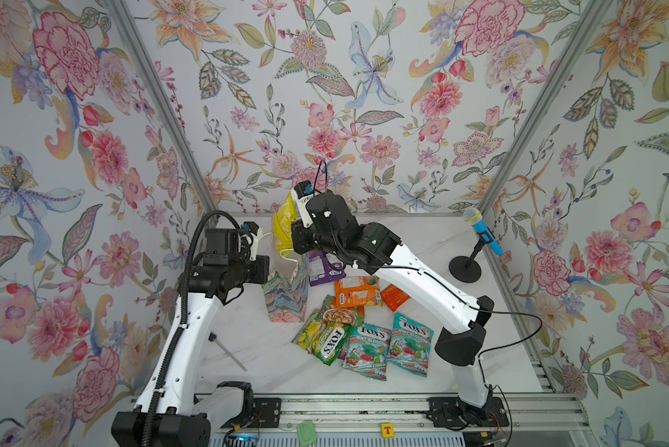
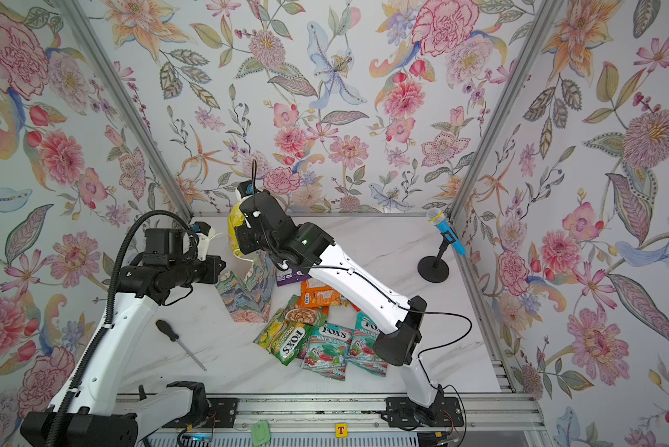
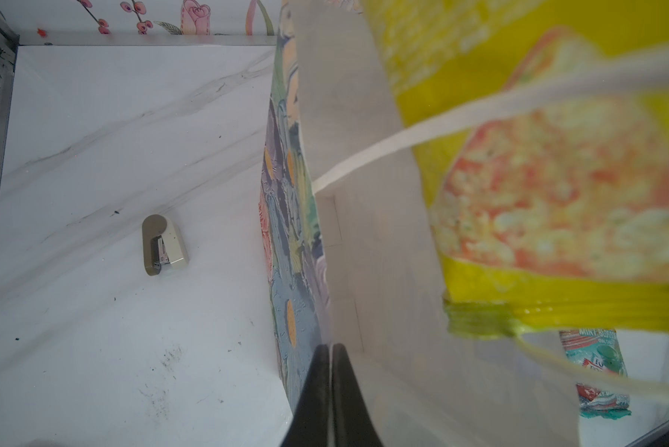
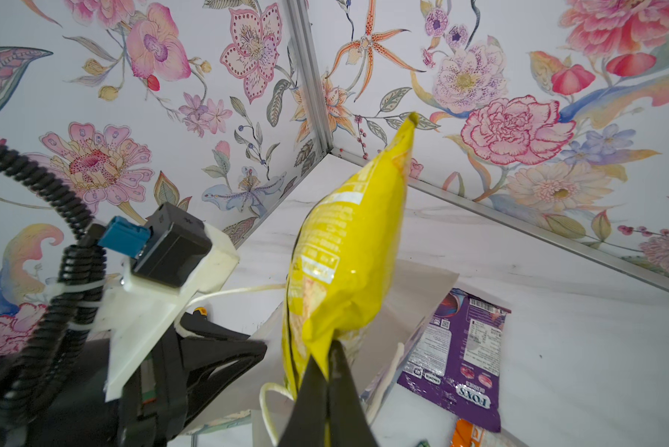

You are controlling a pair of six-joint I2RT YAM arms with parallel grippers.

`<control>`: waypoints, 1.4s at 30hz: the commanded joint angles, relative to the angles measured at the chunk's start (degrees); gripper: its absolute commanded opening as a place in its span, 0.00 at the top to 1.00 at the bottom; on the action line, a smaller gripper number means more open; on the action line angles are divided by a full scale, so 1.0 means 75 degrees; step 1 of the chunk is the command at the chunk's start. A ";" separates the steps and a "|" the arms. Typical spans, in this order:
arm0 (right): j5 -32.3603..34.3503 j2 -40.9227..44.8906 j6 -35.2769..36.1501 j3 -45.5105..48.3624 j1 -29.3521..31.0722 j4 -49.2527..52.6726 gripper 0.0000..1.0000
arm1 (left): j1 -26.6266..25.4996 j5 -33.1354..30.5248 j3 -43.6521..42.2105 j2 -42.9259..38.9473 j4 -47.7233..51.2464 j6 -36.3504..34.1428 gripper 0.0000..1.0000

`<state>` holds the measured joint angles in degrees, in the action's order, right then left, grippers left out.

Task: Place the snacks into the paper bag
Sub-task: 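Lower the yellow packet into the bag and open the right gripper, then withdraw the right gripper toward the snack pile while the left gripper holds the bag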

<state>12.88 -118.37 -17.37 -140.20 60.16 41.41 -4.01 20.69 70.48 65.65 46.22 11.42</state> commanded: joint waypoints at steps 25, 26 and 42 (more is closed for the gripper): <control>0.0523 0.0022 -0.0065 0.0193 0.0144 0.1316 1.00 | 0.0089 0.0019 -0.0173 -0.0095 -0.0116 0.0118 0.96; 0.0479 -0.0013 -0.0068 0.0143 0.0145 0.1322 1.00 | 0.0091 0.0025 -0.0174 -0.0106 -0.0115 0.0118 0.96; 0.0030 0.0261 -0.0025 -0.0508 -0.0191 0.1049 0.43 | 0.0106 0.0019 -0.0186 -0.0190 -0.0104 0.0088 0.96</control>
<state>14.11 -118.80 -17.80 -143.52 60.10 50.00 -3.75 20.73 69.76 65.12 45.76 11.57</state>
